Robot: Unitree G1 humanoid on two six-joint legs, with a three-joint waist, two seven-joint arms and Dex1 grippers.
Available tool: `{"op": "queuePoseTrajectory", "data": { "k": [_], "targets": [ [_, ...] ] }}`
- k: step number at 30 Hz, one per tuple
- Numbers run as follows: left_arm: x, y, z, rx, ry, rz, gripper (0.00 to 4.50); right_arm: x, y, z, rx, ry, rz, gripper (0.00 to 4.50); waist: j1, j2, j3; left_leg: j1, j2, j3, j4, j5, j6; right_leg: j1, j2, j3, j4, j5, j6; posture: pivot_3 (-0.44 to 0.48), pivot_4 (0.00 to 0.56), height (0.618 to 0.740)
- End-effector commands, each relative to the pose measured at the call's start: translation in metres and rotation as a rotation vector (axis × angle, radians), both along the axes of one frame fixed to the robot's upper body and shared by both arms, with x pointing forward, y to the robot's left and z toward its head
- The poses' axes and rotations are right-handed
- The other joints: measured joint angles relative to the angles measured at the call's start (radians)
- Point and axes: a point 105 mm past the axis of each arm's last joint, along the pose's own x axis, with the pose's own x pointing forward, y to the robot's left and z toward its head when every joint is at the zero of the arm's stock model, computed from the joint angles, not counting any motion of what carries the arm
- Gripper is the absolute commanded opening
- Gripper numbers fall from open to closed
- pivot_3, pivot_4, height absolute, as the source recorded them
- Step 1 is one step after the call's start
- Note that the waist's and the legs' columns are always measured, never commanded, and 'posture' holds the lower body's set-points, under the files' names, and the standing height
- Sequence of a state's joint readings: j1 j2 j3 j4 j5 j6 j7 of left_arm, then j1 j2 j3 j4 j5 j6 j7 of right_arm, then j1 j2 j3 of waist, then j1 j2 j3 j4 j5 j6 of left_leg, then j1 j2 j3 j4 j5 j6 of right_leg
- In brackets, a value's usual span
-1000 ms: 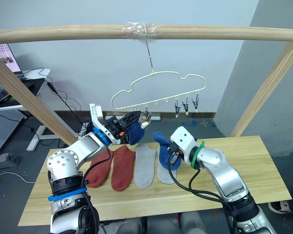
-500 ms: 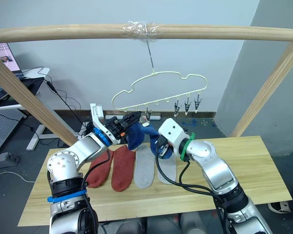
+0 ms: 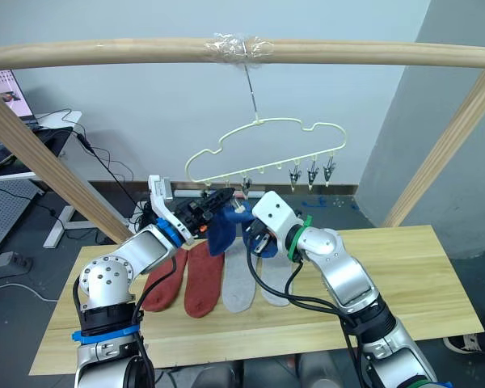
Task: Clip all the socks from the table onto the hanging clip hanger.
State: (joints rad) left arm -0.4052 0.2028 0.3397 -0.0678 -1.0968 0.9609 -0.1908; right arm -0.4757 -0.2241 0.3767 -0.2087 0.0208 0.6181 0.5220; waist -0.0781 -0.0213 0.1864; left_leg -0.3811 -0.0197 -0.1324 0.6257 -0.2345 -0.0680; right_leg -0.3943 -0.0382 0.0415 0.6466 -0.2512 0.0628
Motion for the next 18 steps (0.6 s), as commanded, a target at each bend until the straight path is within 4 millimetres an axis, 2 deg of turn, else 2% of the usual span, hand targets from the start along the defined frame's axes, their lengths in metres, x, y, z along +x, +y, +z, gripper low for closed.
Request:
{"op": "queuePoseTrajectory", "data": {
  "k": [1,3,6,9,10,12,16,18],
  "targets": [
    [-0.003,0.006,0.010,0.018,-0.044,0.002,2.66,-0.005,0.006,0.005,0.055,0.000,0.029,0.00,0.002,0.000,0.000,-0.001,0.000,0.000,0.000,0.000,0.000,-0.001,0.000,0.000,0.000,0.000,0.000,-0.037,0.148,0.740],
    [-0.004,0.011,0.009,0.071,-0.050,0.017,3.32,-0.007,0.008,0.002,0.073,0.027,0.034,0.00,0.004,0.000,0.000,-0.001,0.000,0.000,0.000,0.000,0.000,-0.002,0.000,0.000,0.000,0.000,0.000,-0.028,0.144,0.740],
    [-0.008,0.022,-0.004,0.391,-0.083,0.082,4.30,-0.009,0.011,-0.004,0.114,0.079,0.040,0.00,0.003,0.000,0.000,-0.001,0.000,0.001,-0.001,0.000,0.000,-0.003,0.000,0.001,0.001,0.001,-0.001,-0.017,0.143,0.740],
    [-0.020,0.027,0.004,0.584,-0.208,0.140,4.30,-0.009,0.018,-0.004,0.212,0.162,0.046,0.00,0.008,0.000,0.000,-0.002,0.000,0.001,-0.003,0.000,0.000,-0.004,0.000,0.002,0.000,0.003,-0.005,-0.007,0.140,0.740],
    [-0.024,0.027,0.008,0.620,-0.257,0.150,4.34,-0.009,0.020,-0.003,0.246,0.190,0.048,0.52,0.014,0.000,0.000,-0.002,0.000,0.001,-0.003,0.000,0.000,-0.005,0.000,0.002,0.000,0.003,-0.005,-0.007,0.140,0.740],
    [-0.036,0.022,0.015,0.635,-0.349,0.100,4.34,-0.009,0.023,-0.001,0.331,0.275,0.053,1.12,0.023,0.000,0.000,-0.005,0.000,0.002,-0.003,0.000,0.000,-0.009,0.000,0.002,0.001,0.003,-0.005,0.005,0.138,0.740],
    [-0.044,0.025,0.029,0.518,-0.408,0.052,4.34,-0.010,0.023,0.000,0.385,0.354,0.062,2.61,0.041,0.000,0.000,-0.009,0.001,0.001,-0.002,0.000,-0.001,-0.012,0.000,0.000,0.002,0.004,-0.006,0.015,0.134,0.740],
    [-0.044,0.029,0.036,0.484,-0.436,0.072,4.34,-0.010,0.017,-0.005,0.370,0.367,0.053,3.34,0.046,0.000,0.000,-0.010,0.001,0.001,-0.001,0.000,0.000,-0.012,0.000,0.000,0.002,0.004,-0.007,0.021,0.131,0.740]
  ]
}}
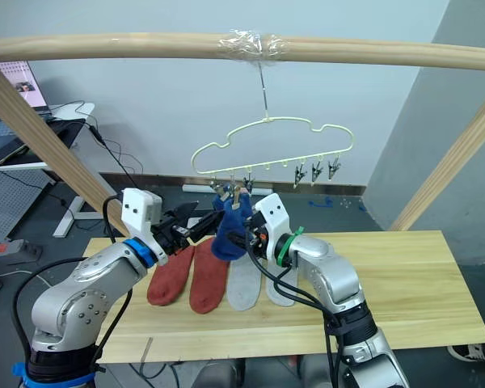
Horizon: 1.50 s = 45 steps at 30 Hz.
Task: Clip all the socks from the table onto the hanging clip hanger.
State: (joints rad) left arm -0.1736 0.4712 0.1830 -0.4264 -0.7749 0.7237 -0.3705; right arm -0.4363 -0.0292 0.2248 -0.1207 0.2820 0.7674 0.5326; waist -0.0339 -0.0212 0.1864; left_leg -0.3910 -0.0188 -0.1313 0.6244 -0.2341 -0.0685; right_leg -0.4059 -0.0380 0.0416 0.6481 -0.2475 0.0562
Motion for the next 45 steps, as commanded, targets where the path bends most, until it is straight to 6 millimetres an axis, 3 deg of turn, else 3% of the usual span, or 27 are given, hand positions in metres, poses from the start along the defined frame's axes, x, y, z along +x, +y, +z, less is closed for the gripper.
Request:
{"op": "queuePoseTrajectory", "data": {
  "k": [1,3,4,10,15,20,22,31,45],
  "targets": [
    [-0.003,0.005,0.024,-0.049,-0.111,-0.009,4.34,-0.002,-0.008,0.006,0.014,-0.007,0.010,3.73,0.003,0.000,0.000,0.000,0.000,0.000,0.000,0.000,0.000,0.000,0.000,0.000,0.000,0.000,0.000,0.021,0.131,0.740],
    [-0.006,0.000,0.021,-0.024,-0.124,-0.025,4.34,-0.002,-0.019,0.002,-0.006,-0.004,-0.008,4.40,0.005,0.000,0.000,-0.001,0.000,0.000,0.001,0.000,0.000,0.000,0.000,0.000,0.000,0.000,0.000,0.021,0.129,0.740],
    [-0.007,-0.003,0.019,-0.013,-0.125,-0.035,4.34,-0.002,-0.024,0.001,-0.012,-0.003,-0.015,4.46,0.005,0.000,0.000,-0.001,0.000,0.000,0.001,0.000,0.000,0.000,0.000,0.000,-0.001,0.000,0.000,0.019,0.128,0.740],
    [-0.006,-0.026,0.004,-0.010,-0.134,-0.026,4.34,-0.001,-0.066,0.006,-0.079,-0.095,-0.124,4.46,0.004,0.000,0.000,-0.002,-0.001,0.000,0.001,0.000,0.000,0.000,0.000,0.000,-0.001,0.000,0.000,0.000,0.127,0.740],
    [0.006,-0.047,0.014,-0.057,-0.235,0.007,4.34,-0.003,-0.088,0.026,-0.057,-0.229,-0.213,4.46,0.004,0.000,0.000,-0.002,0.000,0.000,0.002,0.000,0.000,0.000,0.000,0.000,0.000,0.000,0.001,-0.019,0.133,0.740],
    [0.021,-0.063,0.013,-0.062,-0.290,0.039,2.80,-0.009,-0.105,0.037,-0.071,-0.327,-0.260,4.50,0.001,0.000,0.000,-0.002,-0.001,0.002,0.004,0.000,0.001,0.001,0.000,0.001,-0.001,0.000,0.003,-0.056,0.143,0.740],
    [0.028,-0.068,0.009,-0.070,-0.284,0.058,2.22,-0.010,-0.108,0.044,-0.051,-0.346,-0.267,4.50,-0.001,0.000,0.000,-0.002,-0.001,0.002,0.004,0.000,0.001,0.001,0.000,0.001,0.000,0.000,0.003,-0.066,0.145,0.740],
    [0.058,-0.075,-0.001,-0.113,-0.272,0.157,2.22,-0.019,-0.100,0.077,0.062,-0.413,-0.218,4.50,-0.013,0.000,0.000,-0.002,-0.001,0.002,0.005,0.000,0.001,0.001,0.000,0.001,0.000,0.001,0.004,-0.107,0.155,0.740],
    [0.082,-0.074,0.004,-0.118,-0.309,0.210,2.22,-0.023,-0.096,0.086,0.111,-0.421,-0.218,4.50,-0.024,0.000,0.000,-0.002,-0.001,0.001,0.005,0.000,0.001,0.001,0.000,0.001,0.001,0.001,0.004,-0.129,0.161,0.740]
  ]
}}
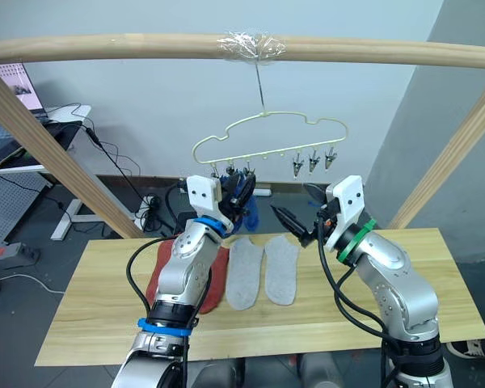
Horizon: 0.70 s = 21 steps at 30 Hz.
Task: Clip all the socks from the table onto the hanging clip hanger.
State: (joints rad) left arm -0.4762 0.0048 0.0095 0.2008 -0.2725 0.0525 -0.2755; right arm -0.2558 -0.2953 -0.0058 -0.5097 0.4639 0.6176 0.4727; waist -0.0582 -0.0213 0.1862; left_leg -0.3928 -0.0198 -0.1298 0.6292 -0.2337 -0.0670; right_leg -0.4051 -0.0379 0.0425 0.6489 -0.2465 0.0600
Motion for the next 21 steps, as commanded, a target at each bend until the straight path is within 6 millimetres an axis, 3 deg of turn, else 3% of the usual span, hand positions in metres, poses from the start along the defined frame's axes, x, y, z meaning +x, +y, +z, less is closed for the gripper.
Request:
{"op": "queuePoseTrajectory", "data": {
  "k": [1,21],
  "targets": [
    [0.002,-0.001,0.015,-0.011,-0.061,-0.002,2.22,-0.006,0.004,0.018,0.022,-0.072,0.015,4.50,0.000,0.000,0.000,0.000,0.000,0.000,0.000,0.000,0.000,0.000,0.000,0.000,0.000,0.000,0.000,-0.129,0.161,0.740],
    [0.008,-0.011,0.016,-0.015,-0.073,-0.027,2.22,-0.002,0.004,0.020,0.026,-0.078,-0.004,4.50,-0.004,0.000,0.000,0.000,0.000,0.000,0.000,0.000,0.000,0.000,0.000,0.000,0.000,0.000,0.000,-0.146,0.162,0.740]
  ]
}}
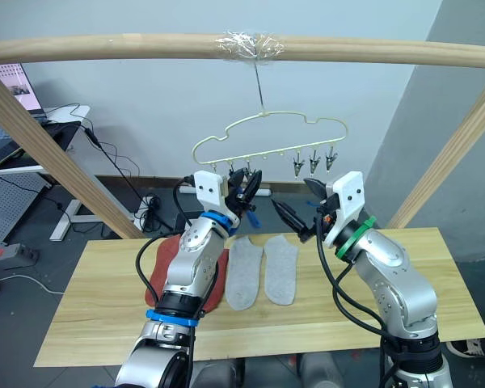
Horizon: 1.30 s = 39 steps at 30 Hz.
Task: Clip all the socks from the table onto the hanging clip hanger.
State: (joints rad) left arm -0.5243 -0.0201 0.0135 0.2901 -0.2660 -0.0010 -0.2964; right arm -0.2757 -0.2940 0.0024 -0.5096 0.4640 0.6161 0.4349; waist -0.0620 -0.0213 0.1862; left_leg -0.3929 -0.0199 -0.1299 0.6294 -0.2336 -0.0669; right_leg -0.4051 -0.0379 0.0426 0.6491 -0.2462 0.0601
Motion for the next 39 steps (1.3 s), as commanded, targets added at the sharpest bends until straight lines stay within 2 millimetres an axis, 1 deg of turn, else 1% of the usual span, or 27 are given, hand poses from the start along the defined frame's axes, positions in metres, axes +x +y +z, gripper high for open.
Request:
{"op": "queuePoseTrajectory", "data": {
  "k": [1,14,21,24,26,29,30,39],
  "targets": [
    [0.0014,-0.0012,0.0154,-0.003,-0.061,-0.002,2.22,-0.0054,0.0034,0.0152,0.023,-0.062,0.019,4.50,-0.001,0.000,0.000,0.000,0.000,0.000,0.000,0.000,0.000,0.000,0.000,0.000,0.000,0.000,0.000,-0.146,0.162,0.740],
    [0.0032,-0.0048,0.0150,-0.007,-0.059,-0.016,2.22,-0.0042,0.0035,0.0153,0.027,-0.062,0.009,4.50,-0.016,0.000,0.000,0.000,0.000,0.000,0.000,0.000,0.000,0.000,0.000,0.000,0.000,0.000,0.000,-0.152,0.163,0.740],
    [0.0052,-0.0010,0.0176,-0.018,-0.064,-0.004,2.22,-0.0037,0.0031,0.0147,0.029,-0.058,0.007,4.50,-0.025,0.000,0.000,0.000,0.000,0.000,0.000,0.000,0.000,0.000,0.000,0.000,0.001,0.000,0.000,-0.150,0.163,0.740],
    [0.0061,0.0008,0.0184,-0.025,-0.063,0.002,1.67,-0.0036,0.0033,0.0145,0.031,-0.057,0.007,4.50,-0.025,0.000,0.000,0.000,0.000,0.000,0.000,0.000,0.000,0.000,0.000,0.000,0.001,0.000,0.000,-0.150,0.163,0.740],
    [0.0062,0.0008,0.0185,-0.027,-0.063,0.001,1.13,-0.0035,0.0039,0.0144,0.032,-0.056,0.008,4.50,-0.025,0.000,0.000,0.000,0.000,0.000,0.000,0.000,0.000,0.000,0.000,0.000,0.001,0.000,0.000,-0.150,0.163,0.740],
    [0.0061,0.0002,0.0182,-0.032,-0.062,-0.002,0.14,-0.0034,0.0041,0.0141,0.034,-0.054,0.009,4.50,-0.025,0.000,0.000,0.000,0.000,0.000,0.000,0.000,0.000,0.000,0.000,0.000,0.001,0.000,0.000,-0.145,0.159,0.740],
    [0.0061,0.0001,0.0181,-0.034,-0.061,-0.003,0.02,-0.0033,0.0039,0.0140,0.033,-0.055,0.009,4.50,-0.025,0.000,0.000,0.000,0.000,0.000,0.000,0.000,0.000,0.000,0.000,0.000,0.001,0.000,0.000,-0.144,0.159,0.740],
    [0.0053,0.0002,0.0167,-0.032,-0.055,-0.001,0.02,-0.0027,0.0048,0.0130,0.034,-0.050,0.014,4.50,-0.024,0.000,0.000,0.000,0.000,0.000,0.000,0.000,0.000,0.000,0.000,0.000,0.001,0.000,0.000,-0.138,0.155,0.740]
  ]
}}
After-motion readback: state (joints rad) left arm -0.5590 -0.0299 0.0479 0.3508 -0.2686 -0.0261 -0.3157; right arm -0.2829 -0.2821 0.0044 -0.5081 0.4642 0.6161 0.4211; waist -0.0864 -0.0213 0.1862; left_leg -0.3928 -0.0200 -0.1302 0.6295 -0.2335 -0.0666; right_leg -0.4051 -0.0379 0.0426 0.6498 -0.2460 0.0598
